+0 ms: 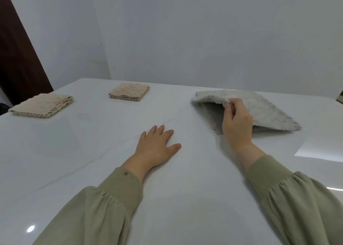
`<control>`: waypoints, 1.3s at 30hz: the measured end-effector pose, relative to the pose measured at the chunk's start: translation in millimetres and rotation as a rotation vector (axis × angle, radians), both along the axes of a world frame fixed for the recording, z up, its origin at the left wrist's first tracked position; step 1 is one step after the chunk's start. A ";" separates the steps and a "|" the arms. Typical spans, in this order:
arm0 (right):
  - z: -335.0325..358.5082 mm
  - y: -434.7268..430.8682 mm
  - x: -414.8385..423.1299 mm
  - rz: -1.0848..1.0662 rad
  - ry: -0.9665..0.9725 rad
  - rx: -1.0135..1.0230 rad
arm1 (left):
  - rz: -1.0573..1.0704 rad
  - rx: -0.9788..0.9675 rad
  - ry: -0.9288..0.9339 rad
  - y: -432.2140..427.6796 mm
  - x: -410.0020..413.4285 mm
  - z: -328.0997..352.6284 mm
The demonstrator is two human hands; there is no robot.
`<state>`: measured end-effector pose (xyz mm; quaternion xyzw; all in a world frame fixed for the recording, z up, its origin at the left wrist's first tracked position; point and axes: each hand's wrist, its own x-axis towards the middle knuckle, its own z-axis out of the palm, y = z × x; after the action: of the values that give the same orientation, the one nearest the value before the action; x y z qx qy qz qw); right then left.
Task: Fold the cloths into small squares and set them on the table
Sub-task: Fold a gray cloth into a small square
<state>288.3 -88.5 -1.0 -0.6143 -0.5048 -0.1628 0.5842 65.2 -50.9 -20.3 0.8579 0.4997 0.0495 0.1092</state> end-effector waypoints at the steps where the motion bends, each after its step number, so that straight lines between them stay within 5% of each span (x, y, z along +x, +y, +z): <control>1: 2.7 -4.4 -5.9 0.019 -0.016 0.052 | -0.003 0.000 -0.008 0.4 -0.6 0.3; 3: 1.3 -5.4 -8.4 0.043 -0.007 -0.018 | -0.010 -0.001 -0.019 2.0 -2.1 -0.5; 7: -16.7 4.9 17.4 -0.182 -0.144 -0.762 | -0.014 -0.005 -0.027 3.9 -2.4 -3.2; 9: -18.1 9.5 24.3 -0.185 -0.201 -0.944 | -0.007 0.002 -0.040 4.4 -1.6 -4.6; 15: -10.9 11.4 2.8 -0.198 -0.285 -0.599 | 0.007 0.014 -0.106 4.4 -2.2 -4.8; 18: -7.5 0.0 -27.5 -0.024 -0.343 -0.160 | 0.083 0.037 -0.418 7.9 -5.2 -2.2; 21: -9.2 -10.9 -67.6 0.257 -0.363 -0.370 | 0.271 0.077 -0.774 10.4 -18.5 7.3; 24: -17.8 -13.6 -80.7 0.306 -0.397 -0.537 | 0.342 0.095 -0.956 10.7 -34.2 12.0; 27: -16.1 -15.9 -67.9 0.137 -0.365 -0.381 | 0.190 0.089 -0.892 4.6 -36.6 12.9; 32: -19.0 -18.2 -43.8 -0.045 -0.243 -0.642 | -0.269 0.067 -0.432 -16.8 -11.0 2.6; 34: -18.1 -18.4 -40.4 -0.025 -0.197 -0.642 | -0.298 0.104 -0.277 -13.6 -6.2 -0.7; 39: -15.9 -22.3 -53.8 0.164 -0.213 -0.574 | -0.169 0.222 -0.250 5.1 -19.9 4.9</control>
<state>234.5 -110.8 -17.0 -0.6909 -0.6365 -0.0294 0.3417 45.3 -45.8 -15.4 0.8907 0.4000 0.2011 0.0789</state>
